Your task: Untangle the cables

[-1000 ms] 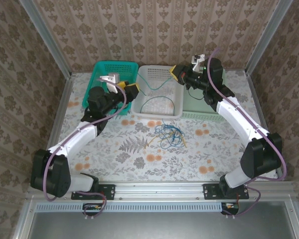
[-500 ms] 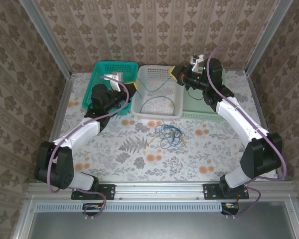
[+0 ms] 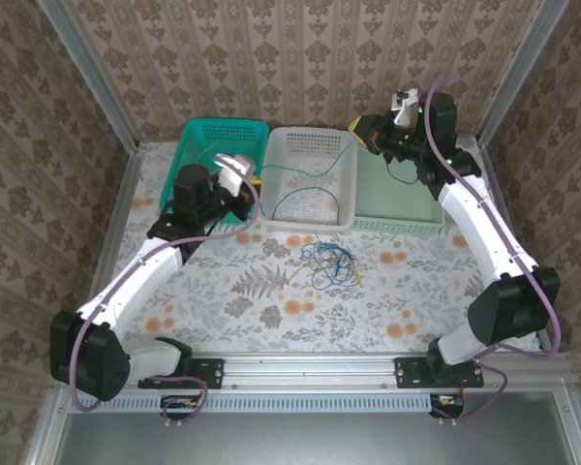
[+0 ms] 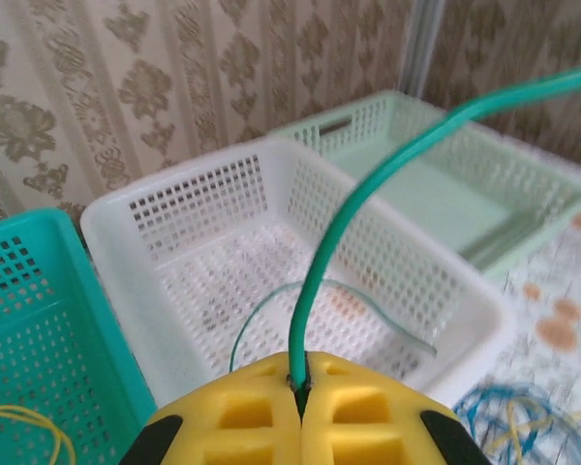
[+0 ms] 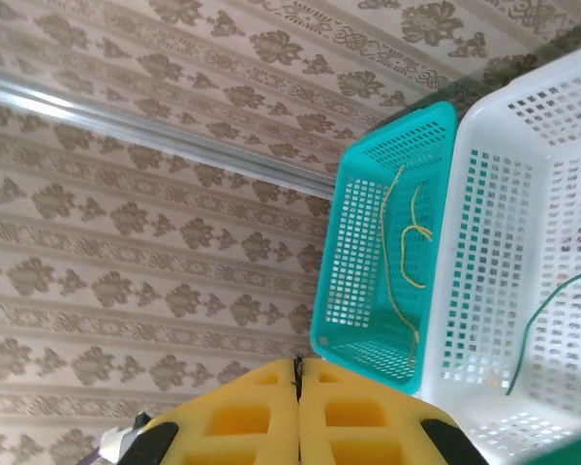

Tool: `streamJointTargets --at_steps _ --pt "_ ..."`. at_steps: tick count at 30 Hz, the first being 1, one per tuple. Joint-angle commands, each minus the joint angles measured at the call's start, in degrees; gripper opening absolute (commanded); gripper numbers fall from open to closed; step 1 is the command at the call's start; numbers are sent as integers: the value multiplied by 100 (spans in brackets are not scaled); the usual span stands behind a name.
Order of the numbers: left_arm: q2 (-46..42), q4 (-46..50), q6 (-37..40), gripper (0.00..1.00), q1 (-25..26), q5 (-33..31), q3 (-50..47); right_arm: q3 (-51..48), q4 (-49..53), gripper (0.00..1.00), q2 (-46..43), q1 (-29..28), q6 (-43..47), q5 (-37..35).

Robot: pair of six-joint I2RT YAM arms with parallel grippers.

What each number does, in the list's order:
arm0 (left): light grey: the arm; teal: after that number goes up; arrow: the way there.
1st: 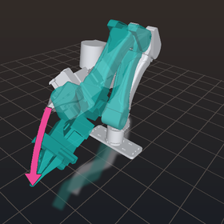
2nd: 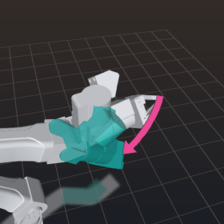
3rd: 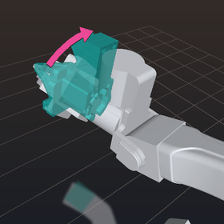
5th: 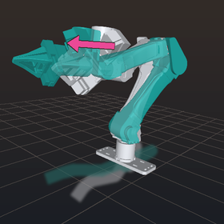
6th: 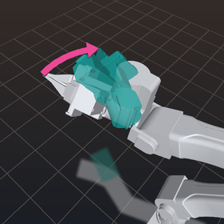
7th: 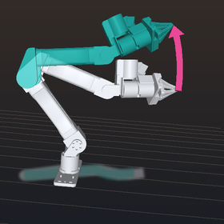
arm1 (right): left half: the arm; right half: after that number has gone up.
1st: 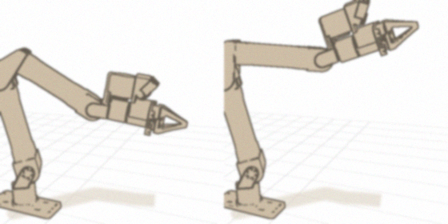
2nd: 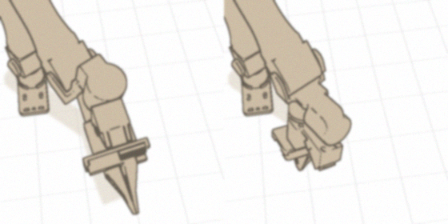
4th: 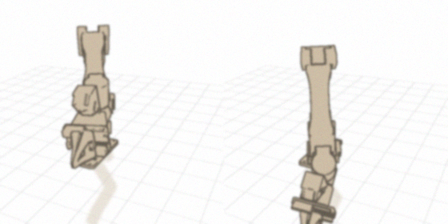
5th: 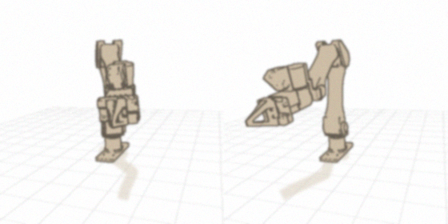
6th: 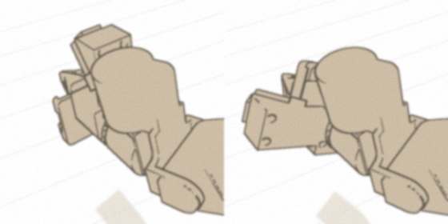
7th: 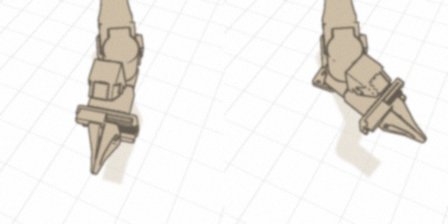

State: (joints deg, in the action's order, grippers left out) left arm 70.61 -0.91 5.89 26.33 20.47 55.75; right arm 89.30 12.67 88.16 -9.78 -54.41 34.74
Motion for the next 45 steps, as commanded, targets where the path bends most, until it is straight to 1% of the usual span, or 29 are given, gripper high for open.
streamJointTargets --at_steps 1,2,4,7,10,13,15,18,21,23,25,29,32,38,41,43,45 --pt "190 1461 1714 0 647 -834 383 457 1087 0 296 0 890 13" --pt "296 1728 1975 0 830 -1077 482 633 1401 0 369 10 1142 -132" --pt "412 1939 2196 0 1021 -1427 505 840 1734 0 471 63 1409 -314" --pt "393 1880 2385 0 1148 -1565 396 926 1760 0 581 132 1495 -318" --pt "397 2135 2677 0 1240 -1802 459 1063 1985 0 684 181 1669 -459" --pt "431 2344 2921 0 1341 -2000 487 1064 1884 0 735 269 1647 -552" --pt "445 2330 2946 0 1373 -2036 486 1072 1840 0 774 275 1599 -607" --pt "526 2216 2892 0 1374 -2081 505 1060 1549 0 892 245 1492 -670" --pt "735 2056 2513 0 1293 -2211 738 1025 1153 0 1099 158 1365 -918" --pt "1046 2067 2119 0 1151 -2187 1108 1149 947 0 1446 74 1332 -1015" --pt "1415 2187 1977 0 1112 -2191 1504 1414 920 0 1873 -7 1315 -1075" --pt "2233 2426 1766 0 1031 -2079 2221 2292 1203 0 2873 -102 1329 -1252" --pt "2690 2518 1583 0 899 -2081 2543 2816 1319 0 3416 -153 1265 -1259" --pt "3082 2560 1237 0 597 -2216 2740 3534 1445 2 4150 -230 1136 -1308" --pt "3312 2659 1213 0 533 -2290 2915 3816 1567 2 4446 -226 1121 -1410" --pt "3487 2675 1222 2 500 -2302 3026 3985 1627 2 4639 -225 1100 -1426" --pt "3652 2705 1231 3 473 -2260 3136 4227 1777 6 4844 -233 1117 -1418"
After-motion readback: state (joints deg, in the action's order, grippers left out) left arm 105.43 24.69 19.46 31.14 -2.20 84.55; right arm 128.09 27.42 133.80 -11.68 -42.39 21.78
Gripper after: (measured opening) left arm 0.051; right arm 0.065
